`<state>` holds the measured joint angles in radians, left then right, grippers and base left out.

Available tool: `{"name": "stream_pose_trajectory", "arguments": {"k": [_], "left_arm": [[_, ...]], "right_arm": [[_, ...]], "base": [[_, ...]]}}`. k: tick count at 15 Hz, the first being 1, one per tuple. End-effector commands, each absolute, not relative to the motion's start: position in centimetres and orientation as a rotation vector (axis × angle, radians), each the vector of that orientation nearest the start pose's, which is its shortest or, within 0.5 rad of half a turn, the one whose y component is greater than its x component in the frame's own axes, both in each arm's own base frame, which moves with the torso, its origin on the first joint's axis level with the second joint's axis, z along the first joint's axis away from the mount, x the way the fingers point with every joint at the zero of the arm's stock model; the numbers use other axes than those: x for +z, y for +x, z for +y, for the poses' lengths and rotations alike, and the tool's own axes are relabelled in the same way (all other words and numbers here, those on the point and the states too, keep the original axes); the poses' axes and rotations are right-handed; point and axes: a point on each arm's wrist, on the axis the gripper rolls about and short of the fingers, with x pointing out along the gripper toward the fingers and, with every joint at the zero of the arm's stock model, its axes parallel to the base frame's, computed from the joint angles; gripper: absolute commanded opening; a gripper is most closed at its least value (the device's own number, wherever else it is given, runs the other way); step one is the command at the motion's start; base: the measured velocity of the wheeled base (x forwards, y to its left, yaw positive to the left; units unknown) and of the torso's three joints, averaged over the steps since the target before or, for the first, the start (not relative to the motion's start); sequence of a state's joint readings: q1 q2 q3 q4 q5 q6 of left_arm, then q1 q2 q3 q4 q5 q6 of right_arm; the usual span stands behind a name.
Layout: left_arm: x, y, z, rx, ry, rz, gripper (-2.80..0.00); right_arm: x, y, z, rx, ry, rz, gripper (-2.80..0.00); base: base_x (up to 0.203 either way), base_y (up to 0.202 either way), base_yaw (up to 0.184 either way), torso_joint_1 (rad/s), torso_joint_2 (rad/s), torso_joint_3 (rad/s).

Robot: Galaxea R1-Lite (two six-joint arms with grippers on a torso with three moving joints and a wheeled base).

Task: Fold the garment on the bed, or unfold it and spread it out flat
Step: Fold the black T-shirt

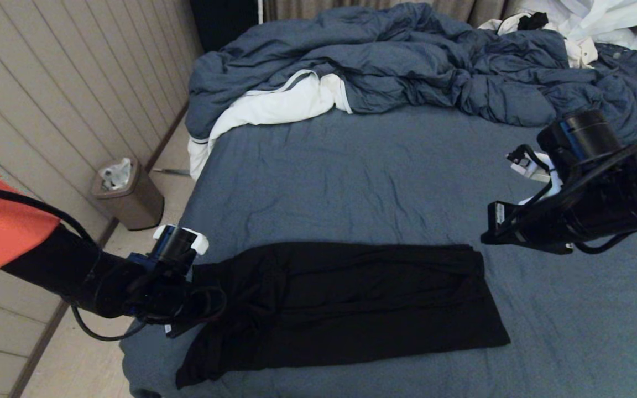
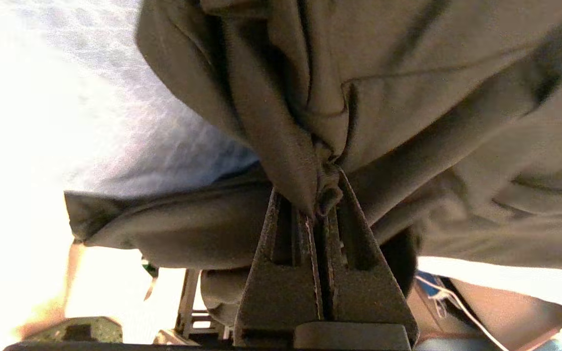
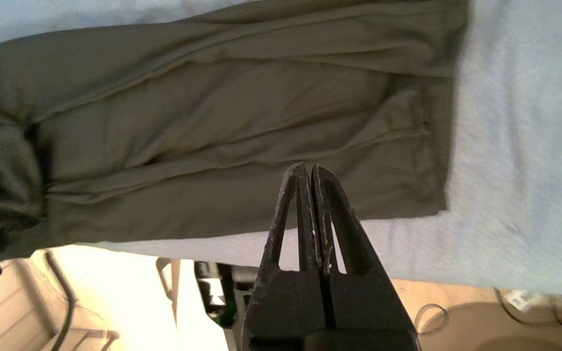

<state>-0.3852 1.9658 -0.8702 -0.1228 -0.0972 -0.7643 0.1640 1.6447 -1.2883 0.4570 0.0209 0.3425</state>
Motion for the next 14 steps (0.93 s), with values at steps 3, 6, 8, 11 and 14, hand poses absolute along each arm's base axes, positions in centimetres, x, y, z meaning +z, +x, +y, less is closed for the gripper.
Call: {"name": "stream_pose_trajectory", "arguments": {"k": [3,6,8,11,14], "left_arm": [[13.1,28.5,-12.6,-0.096,-0.557,1.022,-2.80],[16.3,26.7,-14.2,-0.124,-0.503,1.010,-2.80],[17.0,26.1,-15.4,-0.129,-0.462,0.996,-2.80],[18.8,25.3,-17.6,-0.182,-0.444,0.979,-2.80],[21.2,24.9,-19.5,-0.235,-0.438,0.969,-2.80]], "right_arm": [[22.5,28.3,4.0,0.085,0.298,0.840,-2.80],[22.5,28.7,3.8,0.099,0.306,0.816,-2.80],[22.4,28.9,3.8,0.117,0.304,0.808,-2.80],[22.3,29.4,3.2,0.123,0.323,0.798,-2.80],[22.1,29.7,1.7,0.129,0.362,0.799,-2.80]], "base": [[0.000,0.000,0.000,0.000,0.00,0.000],[0.000,0.000,0.000,0.000,0.00,0.000],[0.000,0.000,0.000,0.000,0.00,0.000],[0.000,0.000,0.000,0.000,0.00,0.000],[0.000,0.000,0.000,0.000,0.00,0.000]]}}
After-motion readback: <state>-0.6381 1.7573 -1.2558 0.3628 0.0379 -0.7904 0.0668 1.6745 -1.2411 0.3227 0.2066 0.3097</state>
